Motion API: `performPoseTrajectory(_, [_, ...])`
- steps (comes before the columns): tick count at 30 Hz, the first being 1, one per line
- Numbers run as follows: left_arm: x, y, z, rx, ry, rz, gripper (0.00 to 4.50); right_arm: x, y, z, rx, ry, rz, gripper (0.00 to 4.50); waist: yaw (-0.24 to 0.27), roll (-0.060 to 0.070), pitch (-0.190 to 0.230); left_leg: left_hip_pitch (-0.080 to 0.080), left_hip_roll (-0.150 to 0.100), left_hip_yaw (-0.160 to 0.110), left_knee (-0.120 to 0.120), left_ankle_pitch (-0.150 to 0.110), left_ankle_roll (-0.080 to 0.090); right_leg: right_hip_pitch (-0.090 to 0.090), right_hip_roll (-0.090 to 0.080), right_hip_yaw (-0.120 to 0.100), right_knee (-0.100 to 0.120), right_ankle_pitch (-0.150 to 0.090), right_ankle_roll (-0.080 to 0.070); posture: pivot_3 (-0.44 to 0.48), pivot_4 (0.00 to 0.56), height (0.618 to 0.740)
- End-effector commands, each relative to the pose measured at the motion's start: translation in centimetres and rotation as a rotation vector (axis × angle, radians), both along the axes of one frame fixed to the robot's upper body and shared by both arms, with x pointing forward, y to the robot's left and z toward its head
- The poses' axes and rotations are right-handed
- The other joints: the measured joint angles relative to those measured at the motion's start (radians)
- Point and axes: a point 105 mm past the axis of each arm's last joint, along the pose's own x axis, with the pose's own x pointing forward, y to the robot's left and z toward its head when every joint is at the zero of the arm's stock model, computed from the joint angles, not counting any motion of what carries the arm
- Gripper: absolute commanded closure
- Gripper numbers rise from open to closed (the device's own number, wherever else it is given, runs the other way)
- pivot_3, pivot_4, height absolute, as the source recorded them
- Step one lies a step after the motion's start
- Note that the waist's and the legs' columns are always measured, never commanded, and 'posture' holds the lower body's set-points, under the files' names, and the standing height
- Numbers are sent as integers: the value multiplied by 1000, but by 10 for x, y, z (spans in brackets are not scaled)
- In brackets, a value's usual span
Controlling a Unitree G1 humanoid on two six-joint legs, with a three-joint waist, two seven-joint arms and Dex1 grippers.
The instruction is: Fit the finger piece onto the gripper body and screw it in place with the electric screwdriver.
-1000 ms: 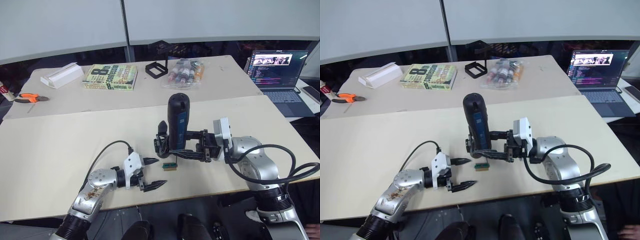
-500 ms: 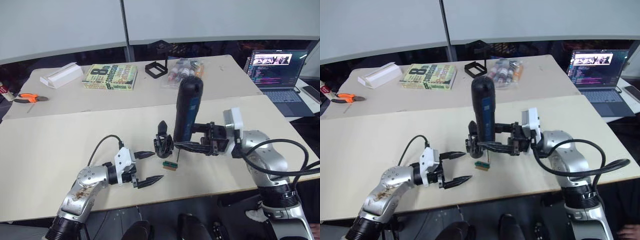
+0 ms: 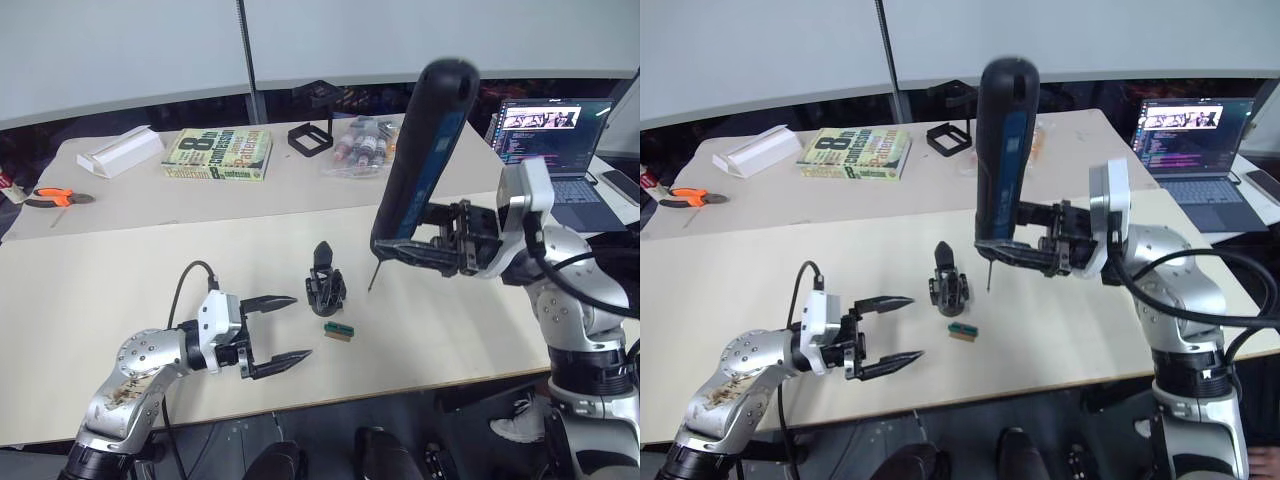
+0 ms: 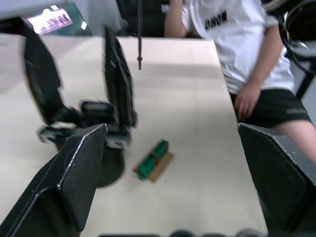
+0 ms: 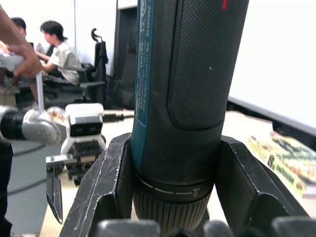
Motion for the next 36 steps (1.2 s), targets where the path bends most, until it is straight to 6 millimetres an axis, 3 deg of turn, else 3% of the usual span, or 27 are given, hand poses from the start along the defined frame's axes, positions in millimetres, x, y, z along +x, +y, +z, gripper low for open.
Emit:
performPoseTrajectory(1, [-3, 5, 9, -20, -22, 31, 0, -9, 2, 25, 36, -74, 46, 2569, 0, 0, 0, 0, 0, 0, 0, 0, 0, 0, 0, 0, 0, 0, 0, 0, 150, 740])
performPoseTrajectory(5, [1, 19, 7, -56, -19, 168, 0, -5, 17, 46, 81, -83, 103, 2569, -5, 0, 0, 0, 0, 0, 0, 0, 0, 0, 0, 0, 0, 0, 0, 0, 150, 740])
performPoseTrajectory(11, [0, 16, -10, -49, 13, 231, 0, -3, 29, 45, 70, -77, 156, 2569, 1, 0, 0, 0, 0, 0, 0, 0, 1, 0, 0, 0, -1, 0, 0, 0, 150, 740])
performPoseTrajectory(26, [18, -11, -32, -38, 18, 243, 0, 18, 55, 9, -30, 4, 174, 2569, 0, 0, 0, -1, 0, 0, 0, 0, 0, -1, 0, 0, 0, 0, 0, 0, 150, 740])
performPoseTrajectory(36, [26, -19, -29, -45, 16, 257, 0, 21, 64, -2, -46, 24, 186, 2569, -6, 0, 0, -3, 0, 0, 0, 0, 0, -2, 0, 0, 0, 0, 0, 0, 150, 740])
